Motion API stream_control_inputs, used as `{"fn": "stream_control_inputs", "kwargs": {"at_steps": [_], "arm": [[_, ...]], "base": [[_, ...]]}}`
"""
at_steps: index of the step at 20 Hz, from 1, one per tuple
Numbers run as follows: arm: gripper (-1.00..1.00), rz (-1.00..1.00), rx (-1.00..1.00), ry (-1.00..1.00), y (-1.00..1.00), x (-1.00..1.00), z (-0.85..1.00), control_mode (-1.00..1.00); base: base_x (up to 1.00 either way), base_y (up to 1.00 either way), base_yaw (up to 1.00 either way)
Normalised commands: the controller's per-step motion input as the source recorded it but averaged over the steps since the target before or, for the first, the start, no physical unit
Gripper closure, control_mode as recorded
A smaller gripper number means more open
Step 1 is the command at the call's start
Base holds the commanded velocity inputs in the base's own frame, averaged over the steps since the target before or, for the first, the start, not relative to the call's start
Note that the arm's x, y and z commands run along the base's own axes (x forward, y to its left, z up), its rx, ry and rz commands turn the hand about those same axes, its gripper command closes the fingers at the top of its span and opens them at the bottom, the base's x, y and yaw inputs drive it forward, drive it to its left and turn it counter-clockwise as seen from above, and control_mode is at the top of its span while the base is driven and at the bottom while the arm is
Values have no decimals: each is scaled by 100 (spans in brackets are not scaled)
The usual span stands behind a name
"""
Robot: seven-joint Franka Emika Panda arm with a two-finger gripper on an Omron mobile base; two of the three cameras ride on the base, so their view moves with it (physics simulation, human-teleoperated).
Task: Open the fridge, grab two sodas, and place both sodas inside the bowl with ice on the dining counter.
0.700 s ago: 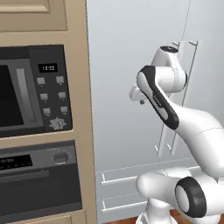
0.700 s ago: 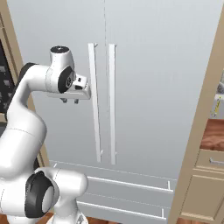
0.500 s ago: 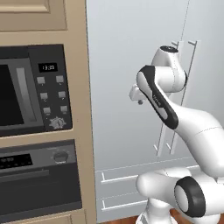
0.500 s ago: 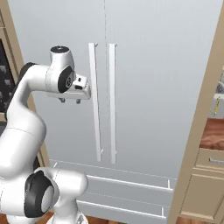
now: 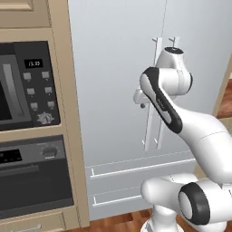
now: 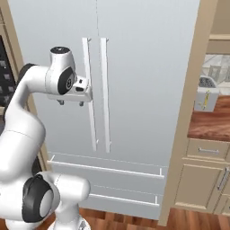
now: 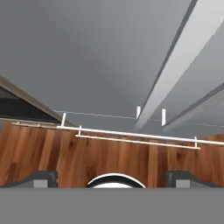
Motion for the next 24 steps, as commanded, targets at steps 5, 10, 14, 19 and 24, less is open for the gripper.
{"fn": "stream_control_inputs", "kwargs": {"at_steps": [5, 10, 14, 19, 24], "arm": [[-100, 0, 0, 0, 0, 0, 0, 100], [-100, 0, 0, 0, 0, 0, 0, 100], [-100, 0, 0, 0, 0, 0, 0, 100], [-100, 0, 0, -7, 0, 0, 0, -100], [-100, 0, -1, -28, -6, 27, 0, -100]], "base": [[-30, -58, -7], [-1, -21, -3], [0, 0, 0], [0, 0, 0], [0, 0, 0]]}}
